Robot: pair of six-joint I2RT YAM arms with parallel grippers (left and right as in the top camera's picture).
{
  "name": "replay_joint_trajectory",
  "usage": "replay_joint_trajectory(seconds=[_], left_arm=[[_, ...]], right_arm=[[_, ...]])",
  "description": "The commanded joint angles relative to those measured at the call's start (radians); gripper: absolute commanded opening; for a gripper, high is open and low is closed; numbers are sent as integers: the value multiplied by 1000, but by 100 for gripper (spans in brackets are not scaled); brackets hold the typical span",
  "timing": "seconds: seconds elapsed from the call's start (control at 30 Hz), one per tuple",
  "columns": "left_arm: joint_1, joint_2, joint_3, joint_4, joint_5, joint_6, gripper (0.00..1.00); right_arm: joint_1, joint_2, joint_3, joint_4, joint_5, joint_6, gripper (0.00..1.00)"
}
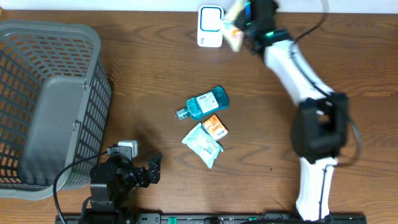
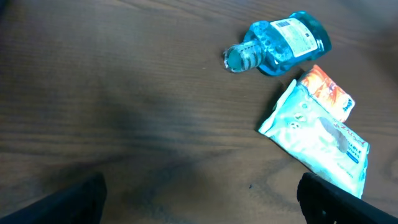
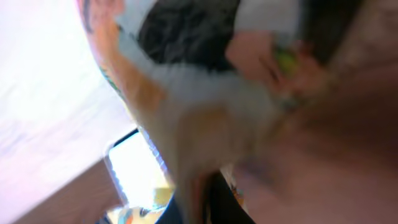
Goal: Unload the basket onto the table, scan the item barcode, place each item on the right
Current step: 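Move the yellow bag to the right edge and release it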
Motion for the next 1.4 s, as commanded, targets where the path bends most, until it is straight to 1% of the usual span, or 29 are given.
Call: replay_joint_trajectory(seconds=[0.0, 0.03, 0.07, 0.1, 0.13, 0.2, 0.3, 0.37, 0.53, 0.63, 0.67, 0.7, 0.8, 0.83, 0.93, 0.97, 1.0, 1.03, 1.17, 1.23, 1.37], left_arm=[[3, -2, -10, -14, -5, -5, 98], [3, -2, -10, -14, -5, -5, 98], [3, -2, -10, -15, -5, -5, 98], [3, -2, -10, -14, -5, -5, 98], [3, -2, -10, -14, -5, -5, 98], [3, -2, -10, -14, -5, -5, 98], [3, -2, -10, -14, -5, -5, 98], [3, -2, -10, -14, -5, -5, 98], [3, -2, -10, -14, -5, -5, 98], [3, -2, -10, -14, -5, -5, 98], [3, -2, -10, -14, -5, -5, 98], [3, -2, -10, -14, -5, -5, 98], [3, -2, -10, -14, -5, -5, 98], [3, -2, -10, -14, -5, -5, 98], [3, -2, -10, -14, -5, -5, 98], [3, -2, -10, -14, -5, -5, 98], [3, -2, -10, -14, -5, -5, 98], [3, -2, -10, -14, -5, -5, 98], [3, -2, -10, -14, -5, -5, 98], [3, -2, -10, -14, -5, -5, 98], [3, -2, -10, -14, -5, -5, 98]], right_arm=[[-105, -143, 26, -188, 211, -144, 1], [-131, -155, 26, -253, 226, -151, 1], [-178, -164, 26, -357, 244, -151, 1], [-212, -164, 25, -413, 248, -151, 1], [-291, -157, 21, -511, 251, -151, 1], [-380, -144, 2, -562, 263, -151, 1], [-498, -131, -42, -561, 301, -157, 1], [-575, -123, -80, -531, 316, -175, 1], [-742, -111, -193, -415, 318, -284, 1], [-824, -111, -230, -384, 283, -289, 1], [-847, -111, -229, -384, 244, -290, 7], [-867, -114, -224, -386, 197, -298, 16], [-900, -131, -198, -387, 61, -358, 49], [-904, -142, -187, -389, 13, -375, 56], [-900, -188, -153, -421, -102, -389, 72], [-893, -211, -144, -430, -148, -389, 79], [-886, -233, -140, -433, -195, -387, 84], [-874, -264, -139, -440, -261, -380, 86], [-808, -373, -139, -478, -415, -320, 87], [-762, -417, -139, -501, -424, -293, 88], [-600, -487, -139, -579, -434, -278, 88]])
